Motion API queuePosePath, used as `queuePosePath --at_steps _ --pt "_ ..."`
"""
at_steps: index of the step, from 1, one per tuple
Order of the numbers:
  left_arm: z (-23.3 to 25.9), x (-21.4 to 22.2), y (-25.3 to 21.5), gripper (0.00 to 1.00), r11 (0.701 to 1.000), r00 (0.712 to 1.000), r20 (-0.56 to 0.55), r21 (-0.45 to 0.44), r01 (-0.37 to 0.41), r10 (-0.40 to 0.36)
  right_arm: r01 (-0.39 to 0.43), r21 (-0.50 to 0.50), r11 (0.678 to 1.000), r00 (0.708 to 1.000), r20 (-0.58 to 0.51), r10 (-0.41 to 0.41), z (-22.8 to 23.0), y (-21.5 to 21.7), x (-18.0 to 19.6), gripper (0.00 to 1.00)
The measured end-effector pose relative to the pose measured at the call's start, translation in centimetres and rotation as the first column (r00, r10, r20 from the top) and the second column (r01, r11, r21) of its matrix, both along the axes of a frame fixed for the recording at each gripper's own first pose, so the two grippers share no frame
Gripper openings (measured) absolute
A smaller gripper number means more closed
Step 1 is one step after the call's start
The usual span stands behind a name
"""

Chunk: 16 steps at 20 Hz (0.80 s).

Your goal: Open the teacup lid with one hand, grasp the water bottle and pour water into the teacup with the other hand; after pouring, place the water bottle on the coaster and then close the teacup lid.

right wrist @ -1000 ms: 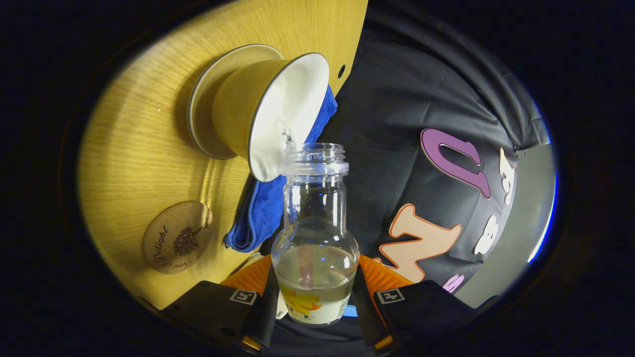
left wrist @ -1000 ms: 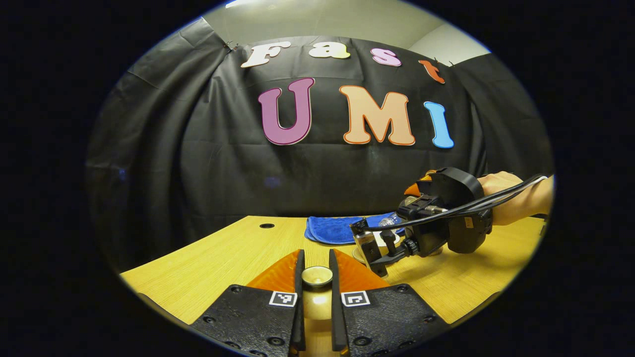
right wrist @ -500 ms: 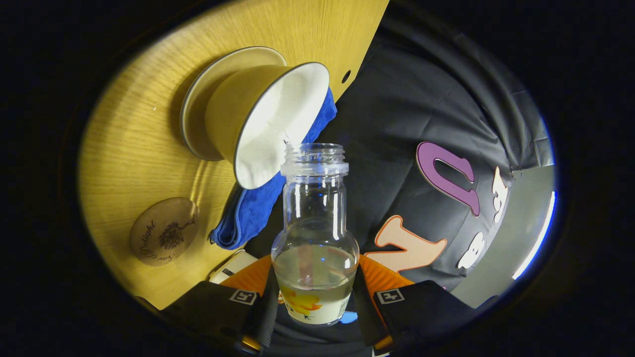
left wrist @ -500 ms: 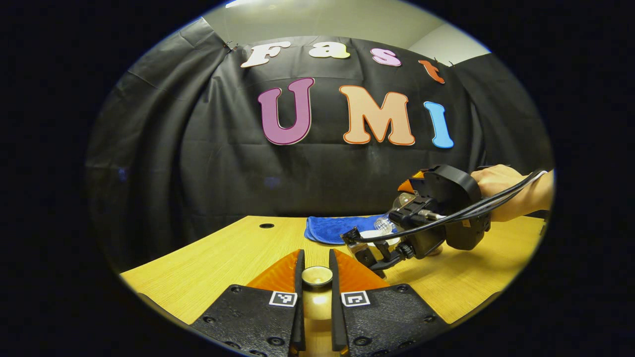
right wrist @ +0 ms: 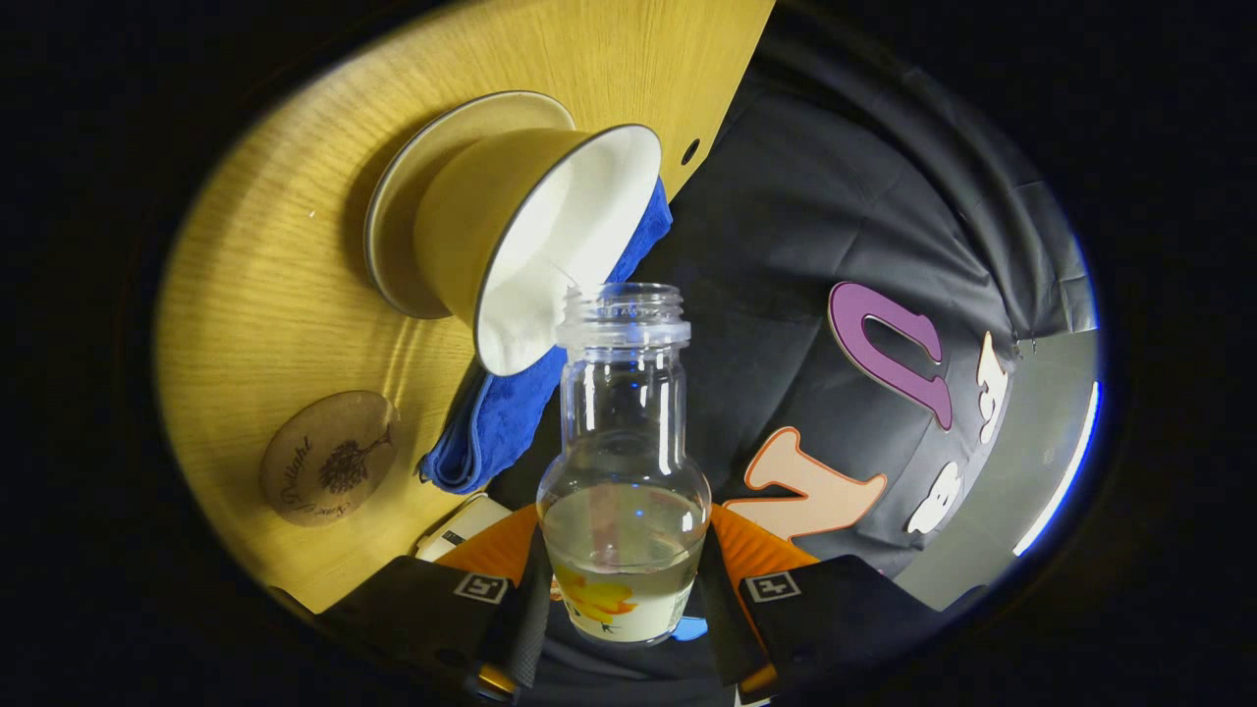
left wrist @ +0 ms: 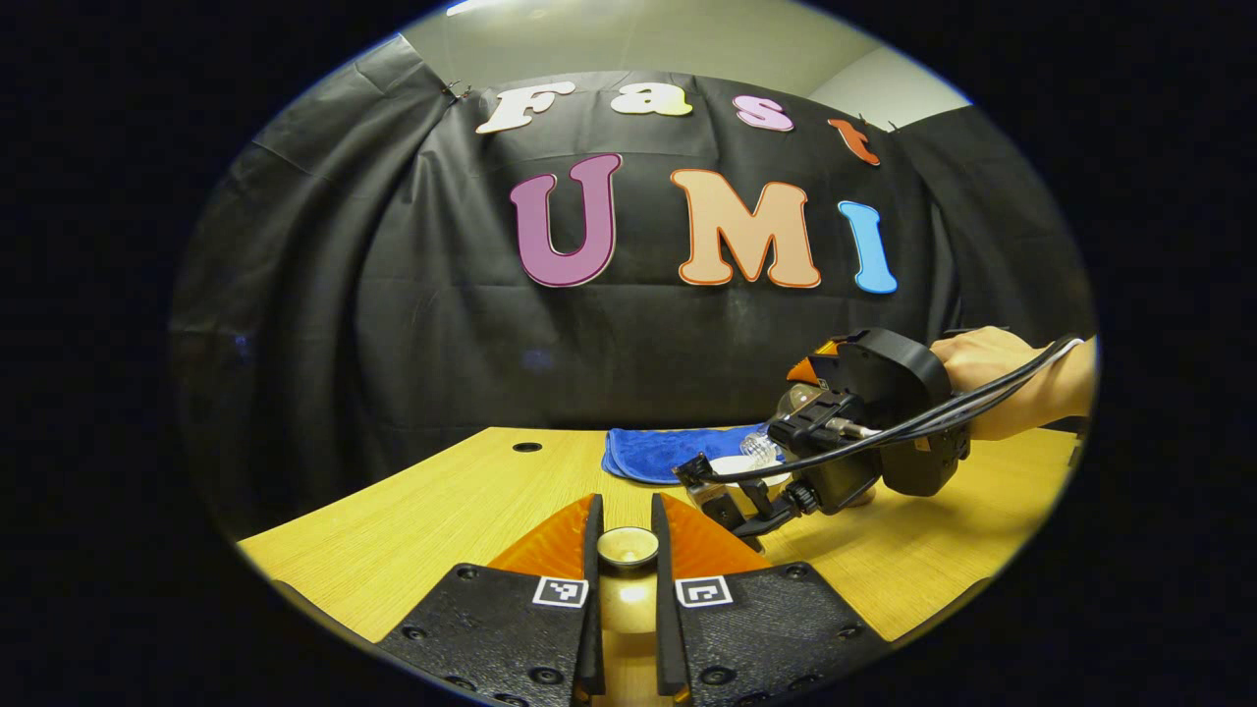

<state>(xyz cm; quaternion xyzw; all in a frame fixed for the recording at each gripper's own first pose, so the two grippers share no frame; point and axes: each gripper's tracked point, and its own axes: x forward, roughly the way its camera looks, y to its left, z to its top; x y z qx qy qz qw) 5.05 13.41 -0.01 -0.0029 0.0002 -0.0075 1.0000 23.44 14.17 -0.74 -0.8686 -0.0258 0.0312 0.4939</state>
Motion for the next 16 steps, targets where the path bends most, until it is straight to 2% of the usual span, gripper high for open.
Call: queuePosePath --at_steps 3,4,6,8,10,12,14,16 --pt "0.0 0.1 0.2 0.18 1.000 1.000 0.003 0.002 -0.003 0.003 0.032 0.113 0.993 0.998 -0.059 -0.025 -0.7 -0.1 -0.1 0.73" --pt "-0.1 0.1 0.3 0.18 1.000 1.000 -0.001 0.003 -0.009 0.009 0.056 0.177 0.983 0.995 -0.090 -0.041 -0.9 -0.6 0.2 0.70" --pt "-0.1 0.1 0.4 0.18 1.000 1.000 -0.001 0.003 -0.024 0.024 0.107 0.311 0.944 0.986 -0.157 -0.060 -1.5 -1.1 0.3 0.74" --pt "0.0 0.1 0.7 0.18 1.000 1.000 -0.001 0.002 -0.030 0.030 0.137 0.439 0.888 0.978 -0.203 -0.051 -1.9 -0.8 0.0 0.70" --pt "-0.1 0.1 1.0 0.18 1.000 1.000 -0.001 0.001 -0.031 0.031 0.186 0.581 0.793 0.962 -0.270 -0.029 -2.3 -0.7 -0.5 0.70" --pt "-0.1 0.1 0.9 0.18 1.000 1.000 -0.001 0.001 -0.031 0.031 0.235 0.698 0.676 0.946 -0.324 0.006 -2.1 -0.5 -0.6 0.70" --pt "0.0 0.1 0.9 0.18 1.000 1.000 -0.001 0.001 -0.031 0.031 0.287 0.787 0.546 0.931 -0.362 0.034 -2.1 -1.0 -1.0 0.70" --pt "-0.1 0.1 0.9 0.18 1.000 1.000 -0.001 0.001 -0.031 0.031 0.332 0.855 0.398 0.919 -0.388 0.069 -2.2 -1.3 -1.1 0.70"
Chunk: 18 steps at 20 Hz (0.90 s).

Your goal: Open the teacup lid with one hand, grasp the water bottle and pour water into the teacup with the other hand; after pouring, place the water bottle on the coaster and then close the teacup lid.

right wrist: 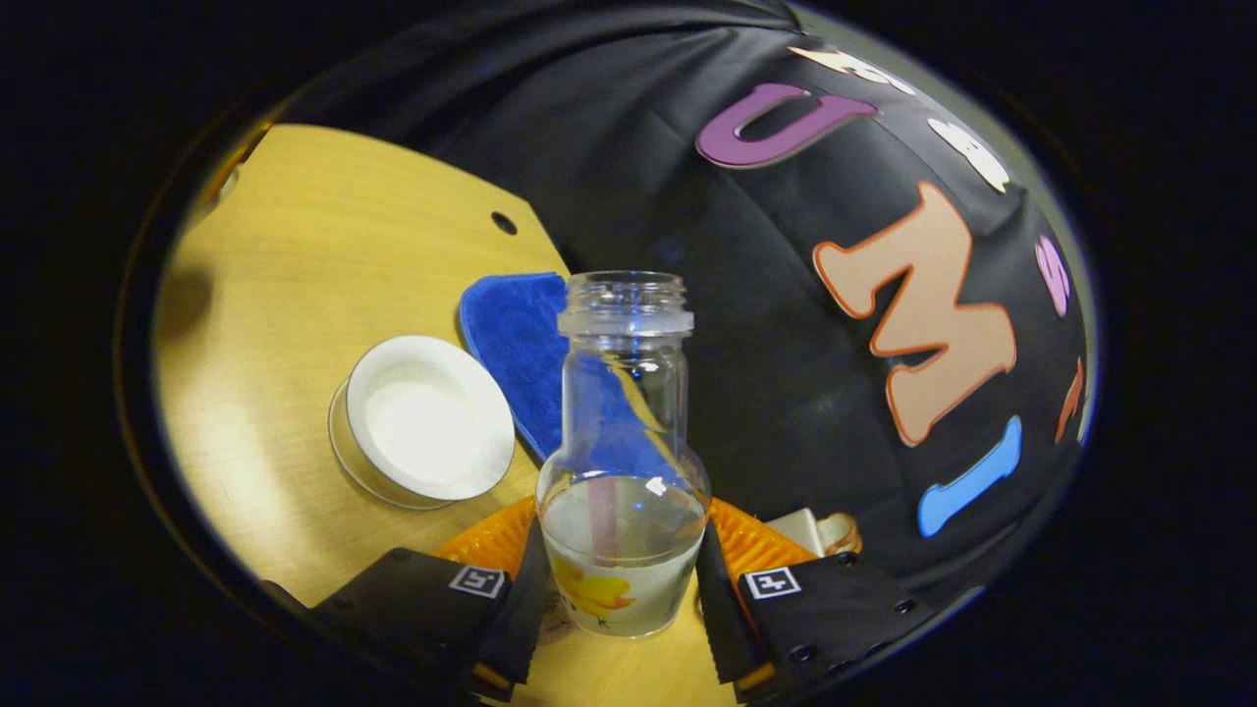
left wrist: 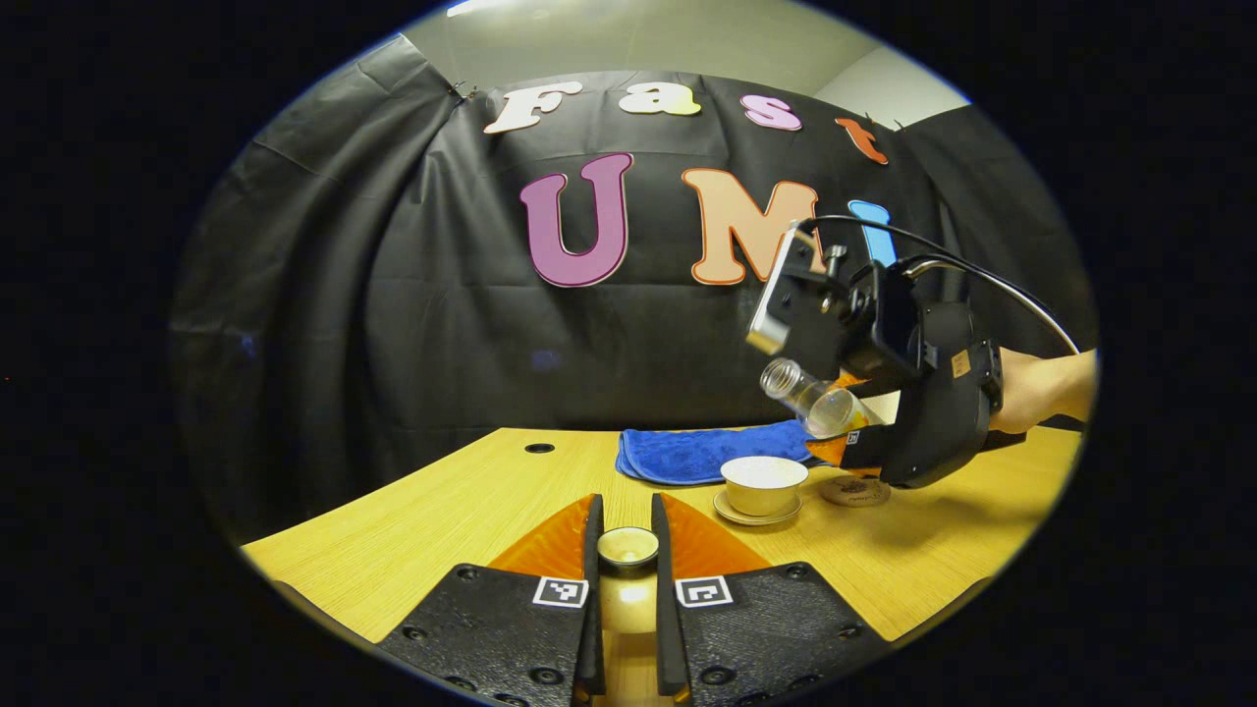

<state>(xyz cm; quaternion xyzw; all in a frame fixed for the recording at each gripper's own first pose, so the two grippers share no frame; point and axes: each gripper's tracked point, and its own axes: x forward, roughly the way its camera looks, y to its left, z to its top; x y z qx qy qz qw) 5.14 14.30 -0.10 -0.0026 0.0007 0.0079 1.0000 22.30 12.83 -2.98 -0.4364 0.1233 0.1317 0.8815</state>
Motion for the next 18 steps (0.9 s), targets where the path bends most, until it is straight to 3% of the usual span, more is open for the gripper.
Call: queuePosePath --at_steps 3,5,8,10,15,18 --pt "0.0 0.0 0.0 0.18 1.000 1.000 0.000 0.000 0.000 0.000 0.043 0.255 0.966 0.999 -0.032 -0.036 0.6 -0.7 0.0 0.71" --pt "0.1 0.0 0.1 0.18 1.000 1.000 0.000 0.000 0.000 0.000 0.084 0.421 0.903 0.996 -0.061 -0.064 0.5 -1.4 0.2 0.70" --pt "0.0 0.0 0.1 0.18 1.000 1.000 -0.001 0.001 0.000 0.000 0.149 0.586 0.797 0.989 -0.095 -0.116 0.7 -2.3 0.4 0.72" --pt "0.1 0.1 0.1 0.18 1.000 1.000 -0.001 0.001 0.000 0.000 0.173 0.650 0.740 0.985 -0.100 -0.142 0.4 -2.8 0.6 0.72" --pt "0.0 0.0 0.3 0.18 1.000 1.000 -0.001 0.001 0.002 -0.002 0.162 0.721 0.674 0.984 -0.066 -0.166 0.3 -2.7 0.8 0.72" --pt "0.1 0.0 0.3 0.18 1.000 1.000 -0.001 0.001 0.002 -0.002 0.157 0.736 0.659 0.983 -0.055 -0.172 0.0 -2.7 0.7 0.73"
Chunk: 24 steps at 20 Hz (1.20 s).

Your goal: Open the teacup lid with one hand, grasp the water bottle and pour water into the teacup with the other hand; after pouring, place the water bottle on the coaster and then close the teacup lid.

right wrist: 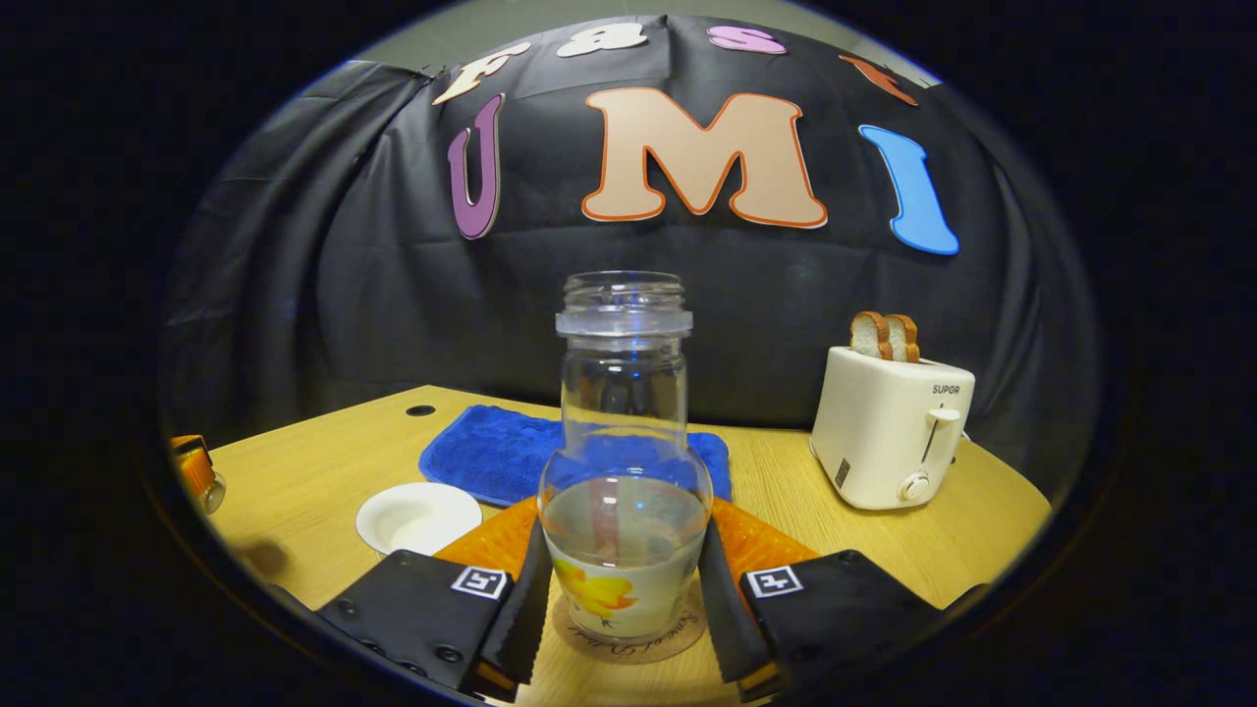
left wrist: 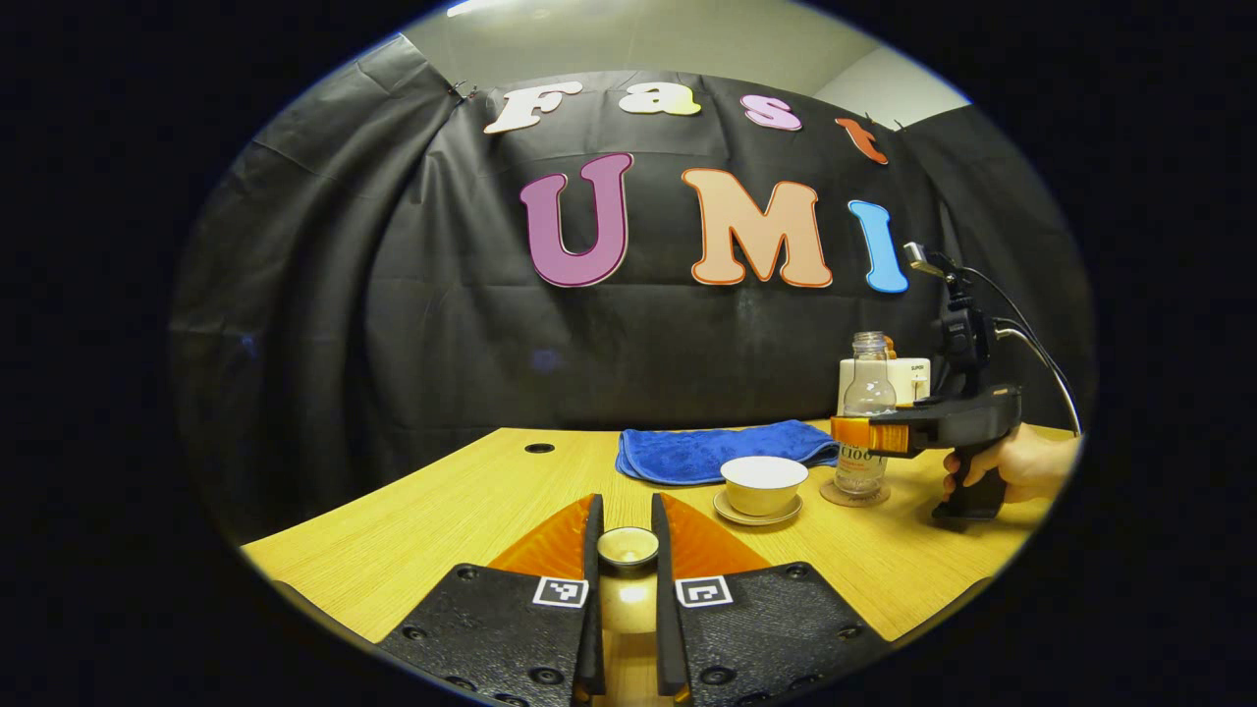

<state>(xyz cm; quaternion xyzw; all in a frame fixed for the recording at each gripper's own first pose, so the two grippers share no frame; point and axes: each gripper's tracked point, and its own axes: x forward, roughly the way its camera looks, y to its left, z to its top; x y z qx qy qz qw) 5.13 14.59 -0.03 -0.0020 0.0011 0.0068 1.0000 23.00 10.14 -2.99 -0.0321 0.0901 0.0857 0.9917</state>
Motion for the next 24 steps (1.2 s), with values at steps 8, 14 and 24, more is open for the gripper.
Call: queuePosePath --at_steps 8,14,24 --pt "0.0 0.0 0.1 0.18 1.000 1.000 0.000 0.000 -0.002 0.002 0.006 0.038 0.999 1.000 0.027 -0.007 -0.5 -0.6 -0.5 0.74" --pt "-0.1 0.0 0.1 0.18 1.000 1.000 0.001 -0.001 0.001 -0.001 0.001 0.043 0.999 0.999 0.039 -0.003 -0.4 -0.8 -0.7 0.77" --pt "-0.1 1.6 -0.7 0.18 1.000 1.000 -0.002 -0.002 0.011 -0.011 0.057 0.053 0.997 0.993 0.098 -0.062 0.5 -1.7 -1.0 0.96"
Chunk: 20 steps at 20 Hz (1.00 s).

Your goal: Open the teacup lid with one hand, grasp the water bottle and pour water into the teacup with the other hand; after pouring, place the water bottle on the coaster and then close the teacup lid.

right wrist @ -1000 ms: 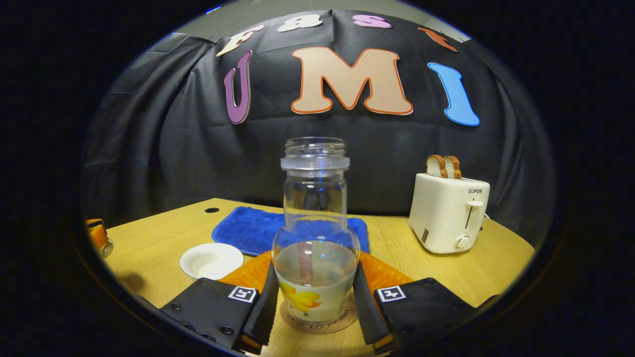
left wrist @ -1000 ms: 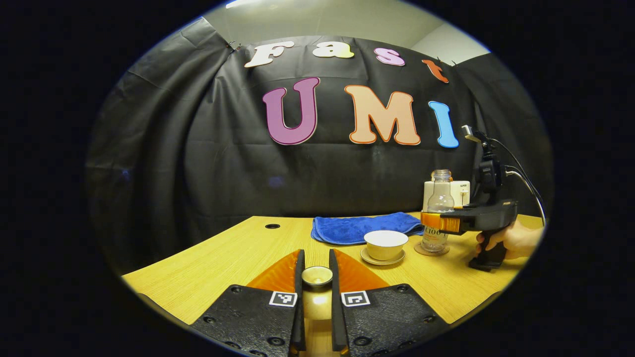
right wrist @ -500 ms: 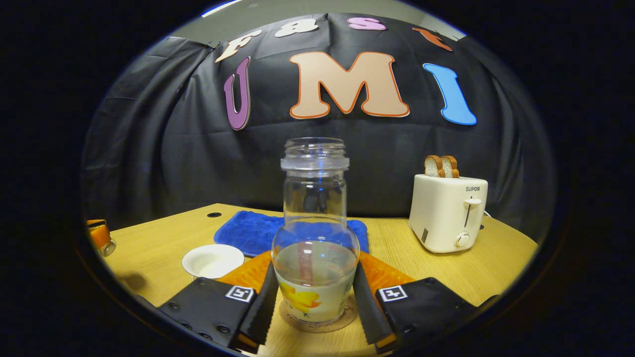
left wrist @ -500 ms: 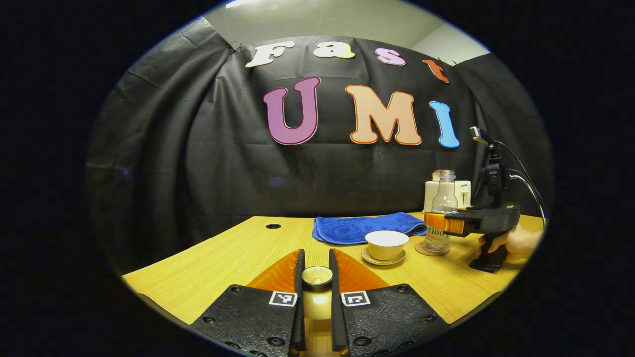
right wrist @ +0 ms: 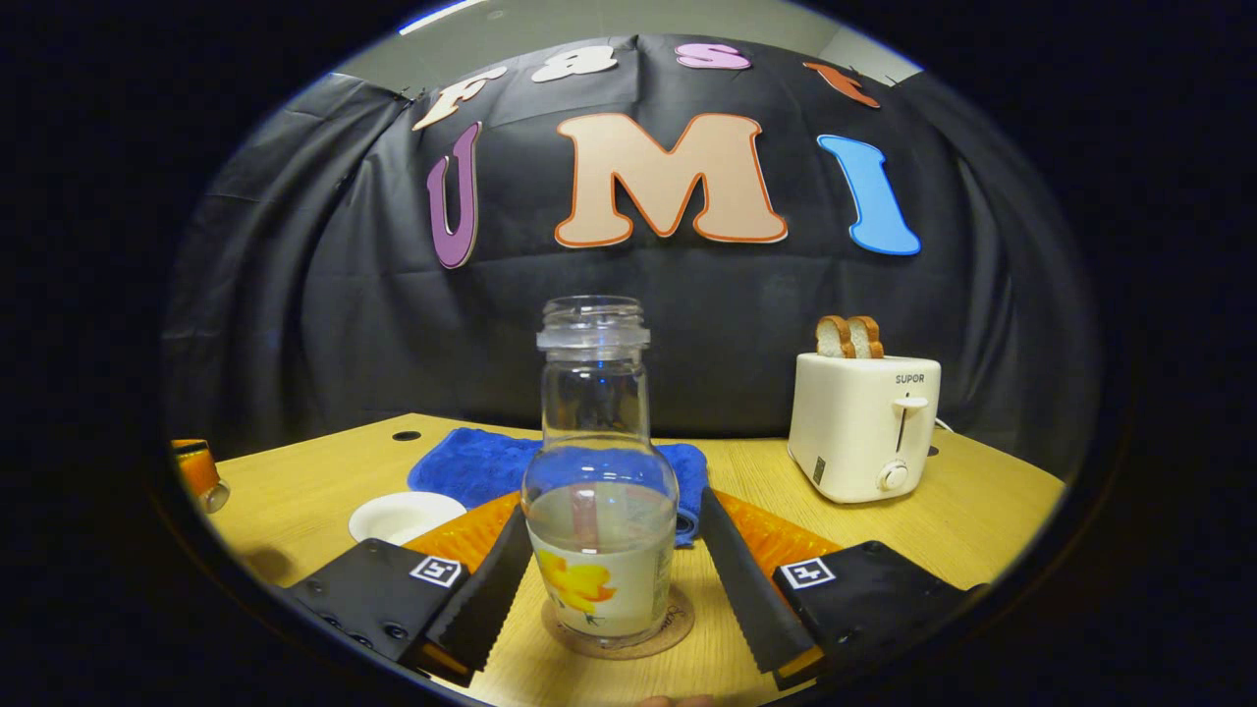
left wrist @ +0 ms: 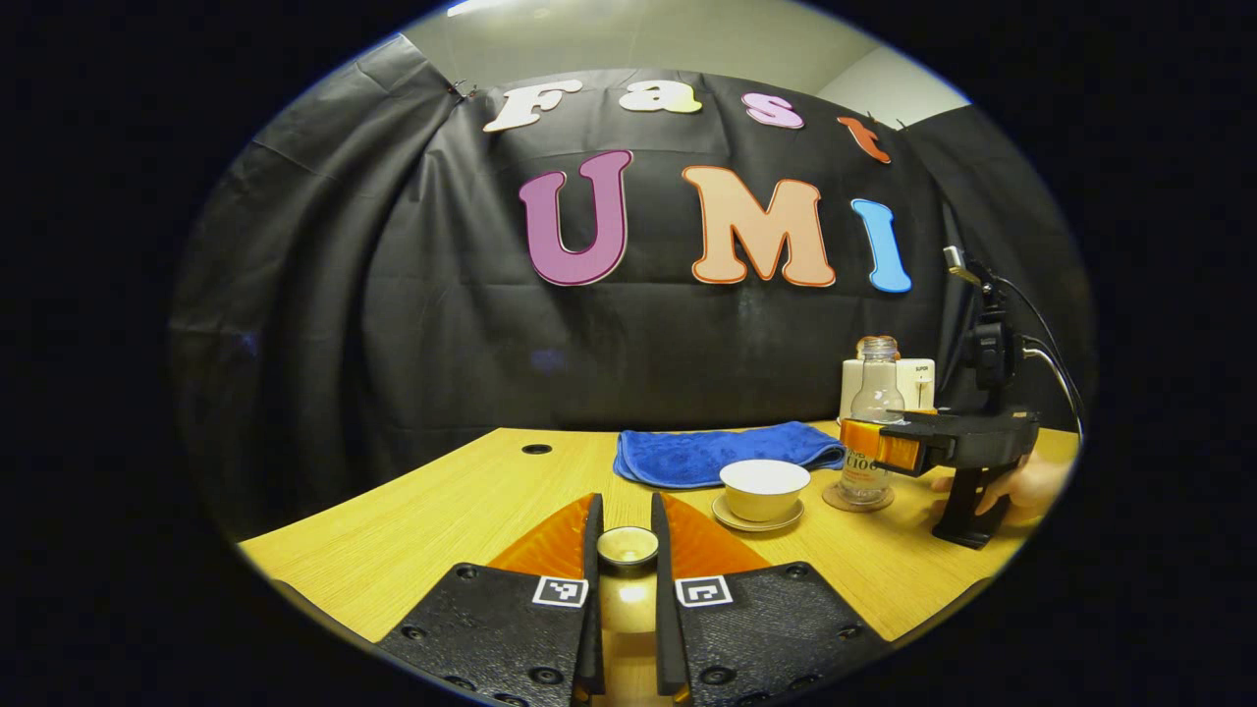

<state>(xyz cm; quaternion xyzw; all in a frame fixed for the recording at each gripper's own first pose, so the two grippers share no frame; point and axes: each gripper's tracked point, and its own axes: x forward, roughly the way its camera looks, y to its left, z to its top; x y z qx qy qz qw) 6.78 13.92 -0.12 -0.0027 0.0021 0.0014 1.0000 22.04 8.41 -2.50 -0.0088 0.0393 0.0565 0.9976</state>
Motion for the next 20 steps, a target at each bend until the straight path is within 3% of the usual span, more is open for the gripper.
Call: queuePosePath --at_steps 3,4,10,16,17,20 --pt "-0.1 1.8 -1.8 0.18 0.998 0.998 0.002 0.001 0.060 -0.061 -0.014 0.015 1.000 0.998 0.060 0.013 1.1 0.1 -0.7 1.00" --pt "-0.1 2.3 -2.5 0.18 0.997 0.997 0.000 0.002 0.084 -0.084 -0.013 0.015 1.000 0.999 0.048 0.012 0.7 -0.1 -1.0 0.95" --pt "-0.1 5.3 -5.8 0.18 0.980 0.980 0.004 -0.001 0.199 -0.199 -0.045 0.017 0.999 0.998 0.048 0.044 1.0 -0.1 -2.7 1.00" --pt "-0.1 8.3 -7.8 0.18 0.967 0.967 0.008 0.001 0.254 -0.254 -0.044 0.019 0.999 0.998 0.053 0.043 1.3 -2.5 -6.3 1.00" --pt "-0.1 8.9 -8.0 0.18 0.966 0.966 0.007 -0.002 0.257 -0.257 -0.040 0.020 0.999 0.998 0.053 0.039 1.4 -3.2 -6.9 0.96" --pt "-0.2 10.4 -8.5 0.18 0.968 0.968 0.005 0.000 0.252 -0.252 -0.037 0.019 0.999 0.998 0.056 0.036 1.6 -4.8 -8.8 1.00"
